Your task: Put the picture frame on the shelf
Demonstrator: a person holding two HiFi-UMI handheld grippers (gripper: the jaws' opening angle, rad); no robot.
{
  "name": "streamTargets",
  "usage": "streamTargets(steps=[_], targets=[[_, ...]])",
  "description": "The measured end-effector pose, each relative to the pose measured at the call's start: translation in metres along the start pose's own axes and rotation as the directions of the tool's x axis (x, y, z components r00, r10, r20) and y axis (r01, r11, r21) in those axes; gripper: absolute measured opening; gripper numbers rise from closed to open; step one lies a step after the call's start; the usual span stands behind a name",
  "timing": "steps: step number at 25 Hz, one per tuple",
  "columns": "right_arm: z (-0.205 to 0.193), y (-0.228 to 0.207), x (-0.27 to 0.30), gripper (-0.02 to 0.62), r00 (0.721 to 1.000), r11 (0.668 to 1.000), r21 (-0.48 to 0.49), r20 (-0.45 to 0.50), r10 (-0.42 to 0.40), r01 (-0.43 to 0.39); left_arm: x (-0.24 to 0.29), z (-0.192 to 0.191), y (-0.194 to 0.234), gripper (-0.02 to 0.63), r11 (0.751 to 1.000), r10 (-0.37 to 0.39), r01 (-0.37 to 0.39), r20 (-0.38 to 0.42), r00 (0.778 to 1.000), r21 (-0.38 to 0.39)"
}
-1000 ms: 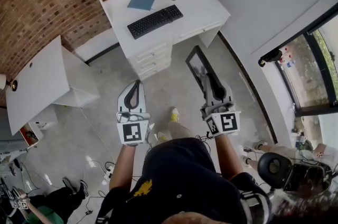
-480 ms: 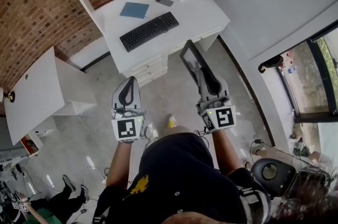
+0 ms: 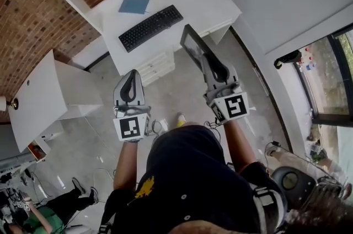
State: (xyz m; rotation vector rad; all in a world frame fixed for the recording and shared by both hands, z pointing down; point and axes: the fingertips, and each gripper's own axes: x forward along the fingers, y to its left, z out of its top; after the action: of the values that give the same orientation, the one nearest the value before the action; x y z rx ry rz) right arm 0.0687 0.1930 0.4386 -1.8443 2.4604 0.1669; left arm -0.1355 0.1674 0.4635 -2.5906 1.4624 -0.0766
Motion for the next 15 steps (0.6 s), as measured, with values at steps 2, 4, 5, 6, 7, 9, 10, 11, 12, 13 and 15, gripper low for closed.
streamTargets(steps=[2,4,5,6,7,9,10,11,12,13,15], targets=[[-0.003,-0.001,0.005,0.029,1.0,1.0,0.003,0.003,0.023,-0.023,0.005,-0.001,-0.004,0.018,1.0,0.004,-0.004,0.002,1.0,-0.003],[-0.002,0.002,0.009,0.029,0.999,0.999,0.006,0.01,0.05,-0.05,0.009,0.001,-0.007,0.018,1.0,0.009,-0.009,0.008,1.0,-0.018],[-0.001,0.003,0.009,0.029,0.998,0.998,0.001,0.01,0.063,-0.063,0.01,0.001,-0.008,0.018,1.0,0.012,-0.012,0.008,1.0,-0.021],[0.0,0.003,0.008,0.029,0.997,0.997,-0.008,0.011,0.073,-0.073,0.01,0.001,-0.01,0.018,1.0,0.014,-0.014,0.004,1.0,-0.019],[0.002,0.002,0.007,0.029,0.997,0.997,-0.015,0.016,0.08,-0.08,0.01,0.001,-0.011,0.018,1.0,0.016,-0.016,0.001,1.0,-0.018],[0.005,-0.003,0.008,0.029,0.996,0.996,-0.019,0.025,0.084,-0.083,0.011,0.006,-0.014,0.018,1.0,0.02,-0.019,0.008,1.0,-0.018],[0.006,-0.005,0.009,0.029,0.996,0.996,-0.017,0.023,0.086,-0.085,0.01,0.008,-0.014,0.018,1.0,0.024,-0.024,0.015,1.0,-0.019],[0.004,-0.006,0.01,0.029,0.996,0.996,-0.016,0.018,0.09,-0.09,0.008,0.007,-0.015,0.018,0.999,0.031,-0.031,0.016,0.999,-0.017],[0.002,-0.004,0.01,0.029,0.995,0.995,-0.015,0.014,0.097,-0.097,0.005,0.005,-0.014,0.018,0.999,0.041,-0.041,0.013,0.999,-0.017],[0.0,-0.003,0.011,0.029,0.995,0.995,-0.015,0.012,0.103,-0.103,0.003,0.001,-0.014,0.018,0.999,0.051,-0.051,0.007,0.999,-0.02],[-0.002,-0.001,0.01,0.029,0.994,0.994,-0.012,0.013,0.111,-0.11,0.002,-0.006,-0.014,0.018,0.998,0.061,-0.061,-0.004,0.998,-0.021]])
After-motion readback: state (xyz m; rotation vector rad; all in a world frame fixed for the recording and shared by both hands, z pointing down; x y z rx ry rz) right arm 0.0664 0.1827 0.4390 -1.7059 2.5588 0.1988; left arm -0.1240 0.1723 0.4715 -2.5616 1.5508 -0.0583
